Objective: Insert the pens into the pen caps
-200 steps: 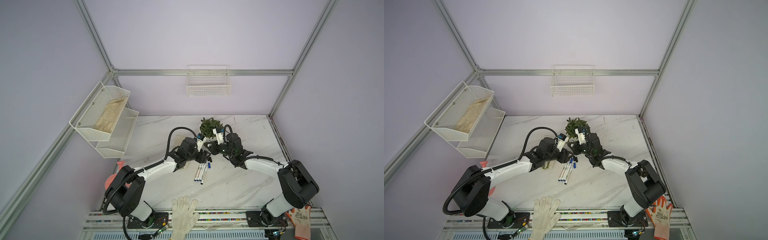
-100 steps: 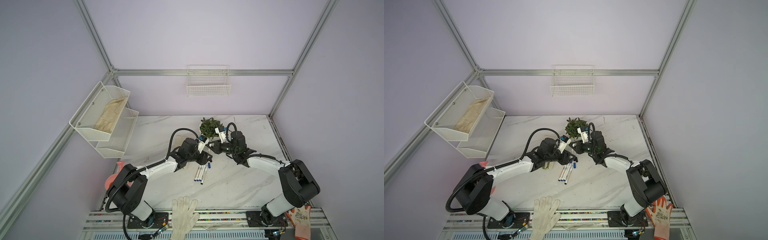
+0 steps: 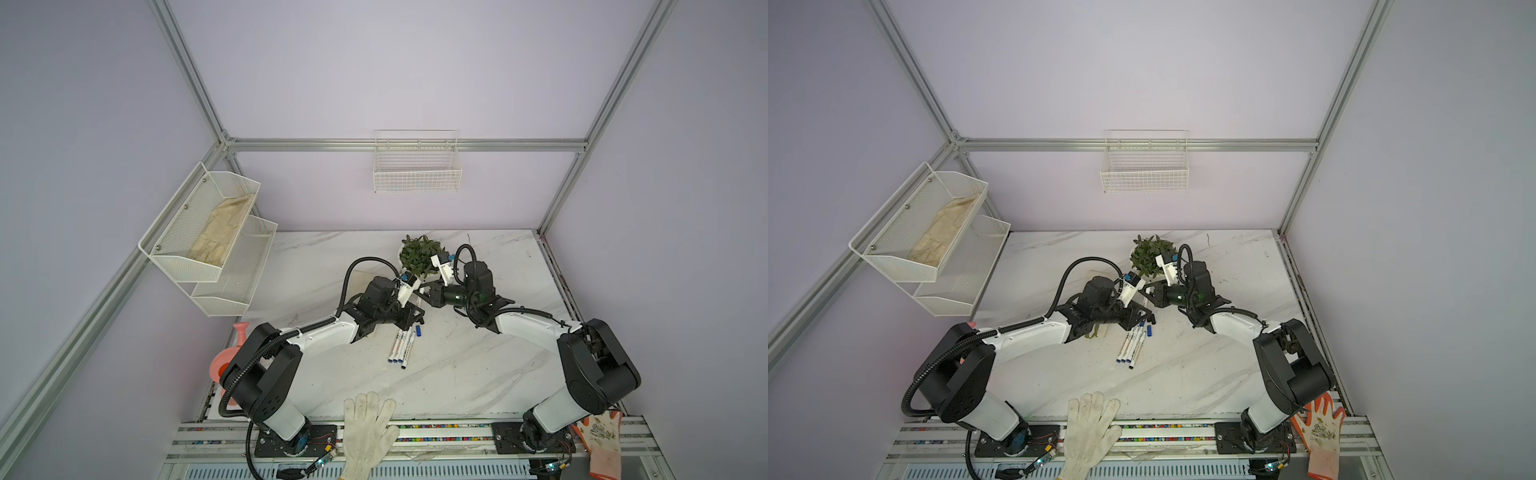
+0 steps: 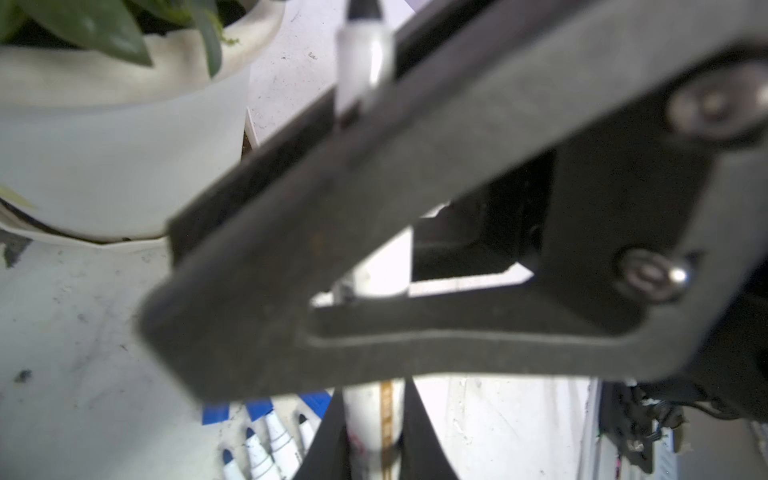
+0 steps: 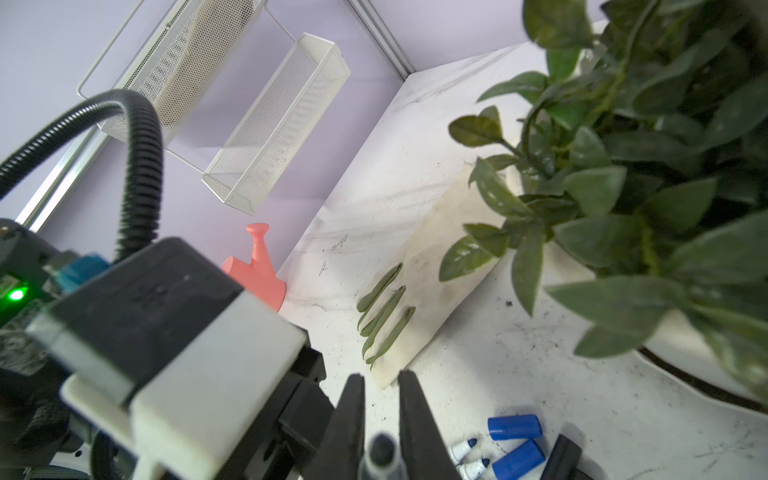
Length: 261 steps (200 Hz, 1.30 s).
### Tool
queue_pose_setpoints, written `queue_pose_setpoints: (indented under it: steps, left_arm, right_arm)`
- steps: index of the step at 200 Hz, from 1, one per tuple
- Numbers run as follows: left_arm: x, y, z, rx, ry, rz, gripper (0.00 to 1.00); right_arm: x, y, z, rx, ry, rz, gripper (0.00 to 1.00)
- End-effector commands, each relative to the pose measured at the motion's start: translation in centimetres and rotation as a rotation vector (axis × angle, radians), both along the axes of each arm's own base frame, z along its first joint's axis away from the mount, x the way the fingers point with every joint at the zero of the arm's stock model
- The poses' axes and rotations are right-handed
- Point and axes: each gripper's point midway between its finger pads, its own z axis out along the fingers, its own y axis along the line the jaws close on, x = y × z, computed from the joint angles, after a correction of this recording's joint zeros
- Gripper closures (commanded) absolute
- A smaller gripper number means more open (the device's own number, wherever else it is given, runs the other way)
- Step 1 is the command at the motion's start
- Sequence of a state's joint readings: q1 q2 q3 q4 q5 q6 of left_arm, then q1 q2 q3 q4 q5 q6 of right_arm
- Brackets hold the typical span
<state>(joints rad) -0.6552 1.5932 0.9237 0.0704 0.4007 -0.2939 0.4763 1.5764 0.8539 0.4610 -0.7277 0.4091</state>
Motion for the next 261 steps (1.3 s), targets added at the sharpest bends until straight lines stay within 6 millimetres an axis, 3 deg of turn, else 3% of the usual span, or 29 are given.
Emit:
queue_pose_setpoints:
  steps: [1, 18, 51, 85, 108, 127, 171, 209, 261]
  left_arm:
    - [0.9, -1.0, 3.4, -0.080, -0.055, -0.016, 0.92]
    - [0.9, -0.6, 3.2, -0.071, -0.050, 0.001, 1.00]
    - [2.1, 2.4, 2.5, -0.057, -0.047, 0.138, 1.00]
    - [2.7, 5.4, 0.2, 0.074, -0.057, 0.267, 1.00]
    - [2.4, 6.7, -1.2, 0.122, -0.038, 0.309, 1.00]
    - [2.1, 7.7, -1.9, 0.149, -0.036, 0.347, 1.00]
    - [2.1, 10.8, -3.2, 0.235, -0.021, 0.490, 1.00]
    - [1.6, 11.4, -4.0, 0.248, -0.002, 0.504, 1.00]
    - [1.7, 11.2, -3.6, 0.248, -0.019, 0.491, 1.00]
  right_arm:
    - [-0.2, -0.3, 0.6, 0.021, -0.018, 0.002, 1.00]
    - [0.1, -0.9, 0.3, 0.019, -0.004, -0.023, 1.00]
    - [1.1, -3.0, -1.1, -0.019, 0.015, -0.141, 1.00]
    - [2.2, -5.6, -3.4, -0.139, 0.029, -0.304, 0.54]
    - [2.4, -7.1, -4.5, -0.194, 0.037, -0.389, 0.44]
    - [2.5, -7.6, -5.9, -0.249, 0.058, -0.445, 0.44]
    - [3.2, -6.3, -8.6, -0.404, 0.084, -0.451, 0.51]
    - [1.2, -3.8, -12.6, -0.660, 0.054, -0.357, 0.54]
    - [1.9, -3.4, -13.2, -0.708, 0.045, -0.392, 0.62]
